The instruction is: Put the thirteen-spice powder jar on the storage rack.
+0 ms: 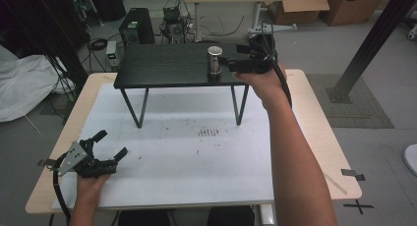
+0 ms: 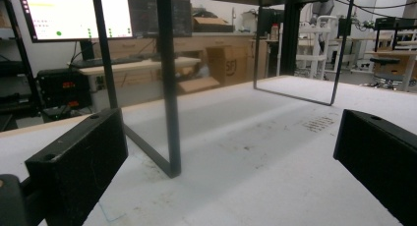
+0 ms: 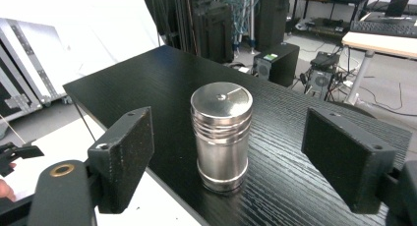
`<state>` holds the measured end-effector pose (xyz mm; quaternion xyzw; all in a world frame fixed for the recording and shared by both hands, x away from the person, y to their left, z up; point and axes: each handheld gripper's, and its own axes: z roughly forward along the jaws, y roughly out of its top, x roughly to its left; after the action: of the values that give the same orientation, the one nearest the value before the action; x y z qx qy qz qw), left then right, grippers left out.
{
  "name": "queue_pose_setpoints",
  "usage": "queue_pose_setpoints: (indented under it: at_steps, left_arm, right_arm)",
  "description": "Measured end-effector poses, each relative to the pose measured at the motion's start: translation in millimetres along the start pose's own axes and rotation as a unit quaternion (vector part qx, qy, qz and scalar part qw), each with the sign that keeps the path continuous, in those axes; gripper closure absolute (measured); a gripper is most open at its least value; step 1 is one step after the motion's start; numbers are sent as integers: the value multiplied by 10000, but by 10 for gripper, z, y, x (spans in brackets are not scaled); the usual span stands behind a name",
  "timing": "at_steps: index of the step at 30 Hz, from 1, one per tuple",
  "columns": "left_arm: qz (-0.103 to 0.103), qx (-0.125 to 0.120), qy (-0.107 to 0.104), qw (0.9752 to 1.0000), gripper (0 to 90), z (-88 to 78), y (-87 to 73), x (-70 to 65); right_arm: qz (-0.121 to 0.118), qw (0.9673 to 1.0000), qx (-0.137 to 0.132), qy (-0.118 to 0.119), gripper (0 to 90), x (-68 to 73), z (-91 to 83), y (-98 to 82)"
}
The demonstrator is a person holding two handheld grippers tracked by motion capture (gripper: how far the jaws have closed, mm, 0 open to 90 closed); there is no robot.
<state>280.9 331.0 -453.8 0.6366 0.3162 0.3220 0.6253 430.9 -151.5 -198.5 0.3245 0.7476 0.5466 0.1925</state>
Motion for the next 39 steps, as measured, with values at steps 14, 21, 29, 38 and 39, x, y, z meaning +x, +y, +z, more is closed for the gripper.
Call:
queue_pose_setpoints:
  at_steps: [14, 21, 29, 38, 39]
  left_arm:
    - [-2, 8, -2, 10000, 2, 1, 1, 1]
    - [10, 3, -1, 10000, 2, 1, 1, 0]
    - [9, 2, -1, 10000, 2, 1, 1, 0]
    - [13, -3, 1, 10000, 2, 0, 0, -1]
    - [10, -2, 1, 10000, 2, 1, 0, -1]
  right_arm:
    - [-28, 9991, -433, -19, 96, -37, -326, -165]
    - [-19, 9978, -667, -56, 63, -45, -454, -253]
    - [-56, 9946, -1033, -80, 23, -10, -556, -327]
    - [50, 9900, -1407, -41, 2, 9, -651, -478]
    - [67, 9896, -1433, -28, 0, 7, -661, -498]
